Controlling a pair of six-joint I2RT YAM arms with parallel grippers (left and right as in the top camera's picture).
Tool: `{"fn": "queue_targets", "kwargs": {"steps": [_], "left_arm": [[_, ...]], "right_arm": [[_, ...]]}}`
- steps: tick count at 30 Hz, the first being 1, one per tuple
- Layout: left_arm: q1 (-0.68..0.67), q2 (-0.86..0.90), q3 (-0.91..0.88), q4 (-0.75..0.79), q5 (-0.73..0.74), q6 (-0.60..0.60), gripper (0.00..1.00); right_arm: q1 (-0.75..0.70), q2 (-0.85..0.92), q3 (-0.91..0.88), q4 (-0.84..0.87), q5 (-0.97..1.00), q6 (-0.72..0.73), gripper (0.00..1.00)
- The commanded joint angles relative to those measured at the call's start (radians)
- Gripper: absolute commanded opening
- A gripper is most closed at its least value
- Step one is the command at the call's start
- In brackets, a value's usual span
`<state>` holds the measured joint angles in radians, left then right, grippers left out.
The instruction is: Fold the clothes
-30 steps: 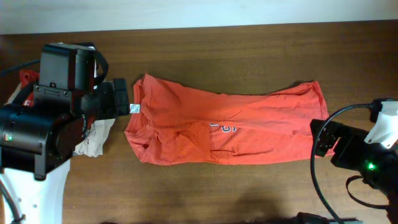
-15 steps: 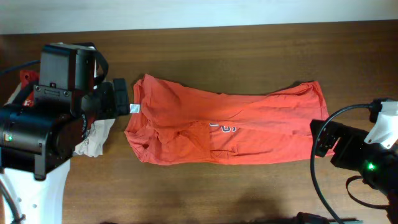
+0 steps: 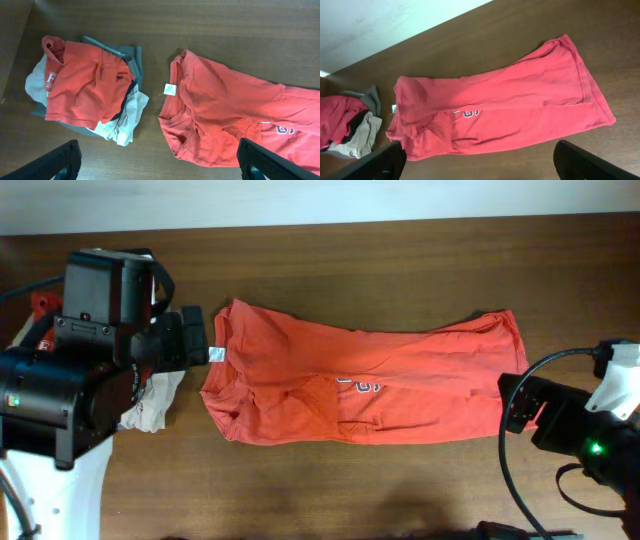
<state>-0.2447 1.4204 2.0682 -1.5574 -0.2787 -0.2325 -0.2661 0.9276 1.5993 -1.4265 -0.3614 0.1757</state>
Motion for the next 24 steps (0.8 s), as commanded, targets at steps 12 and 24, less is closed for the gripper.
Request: {"fn": "queue_targets", "kwargs": {"steps": [12, 24], "left_arm": [[0.003, 0.004, 0.005, 0.0, -0.006, -0.006, 0.99], [0.003, 0.004, 0.005, 0.0, -0.006, -0.006, 0.99]], "right_arm": [[0.004, 0.012, 0.014, -0.002, -0.001, -0.01, 0.99], [-0.141, 0.341, 0.015, 0.007, 0.159, 0.042, 0.96]]}}
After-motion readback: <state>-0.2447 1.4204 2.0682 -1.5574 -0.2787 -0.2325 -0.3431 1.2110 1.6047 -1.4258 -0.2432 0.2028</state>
